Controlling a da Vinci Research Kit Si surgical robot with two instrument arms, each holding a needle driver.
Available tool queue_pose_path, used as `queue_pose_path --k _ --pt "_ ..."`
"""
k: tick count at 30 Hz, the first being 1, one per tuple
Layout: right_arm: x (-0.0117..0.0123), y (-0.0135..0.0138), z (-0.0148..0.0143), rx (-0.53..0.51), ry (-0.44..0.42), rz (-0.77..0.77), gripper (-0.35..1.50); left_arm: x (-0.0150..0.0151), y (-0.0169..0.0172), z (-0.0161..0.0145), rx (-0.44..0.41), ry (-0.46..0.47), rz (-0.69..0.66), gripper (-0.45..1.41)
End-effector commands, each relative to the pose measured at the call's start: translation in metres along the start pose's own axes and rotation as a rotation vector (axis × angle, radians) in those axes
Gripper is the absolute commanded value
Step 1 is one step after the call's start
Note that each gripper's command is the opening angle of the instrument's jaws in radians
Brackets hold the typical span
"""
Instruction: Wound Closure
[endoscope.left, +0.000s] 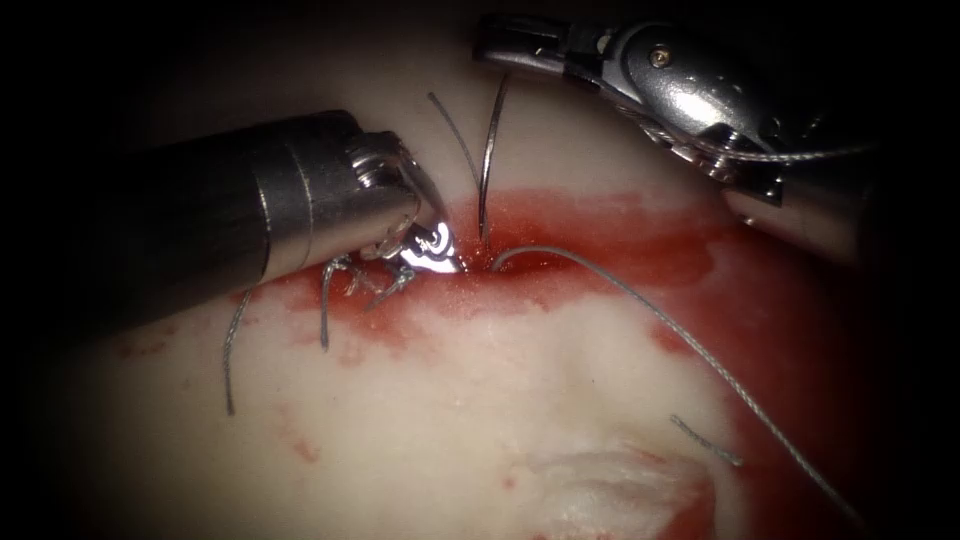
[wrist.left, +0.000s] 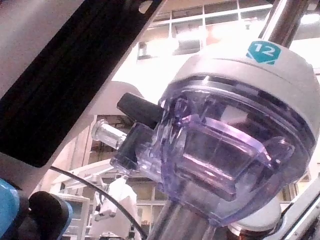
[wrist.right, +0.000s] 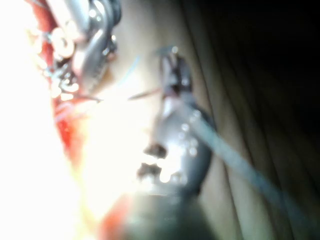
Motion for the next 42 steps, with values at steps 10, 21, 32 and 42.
queue_pose_path --k 10,21,32,42 --pt "-0.0007 0.0005 0.0013 0.114 -0.024 -0.035 -0.35 -0.0013 -0.0008 -0.0017 -0.072 0.048 0.011 -0.45" --pt "-0.0003 -0.0002 0.0022 0.182 -0.013 -0.08 -0.35 -0.0017 -0.0007 -0.0012 -0.079 0.042 0.019 -0.45" --pt "0.0018 0.0008 0.0024 0.094 -0.036 -0.211 -0.35 -0.0017 -0.0007 -0.001 -0.079 0.042 0.019 -0.45" --pt "0.0015 -0.0003 0.0034 0.086 -0.044 -0.213 -0.35 -0.0017 -0.0007 -0.0009 -0.078 0.044 0.018 -0.45"
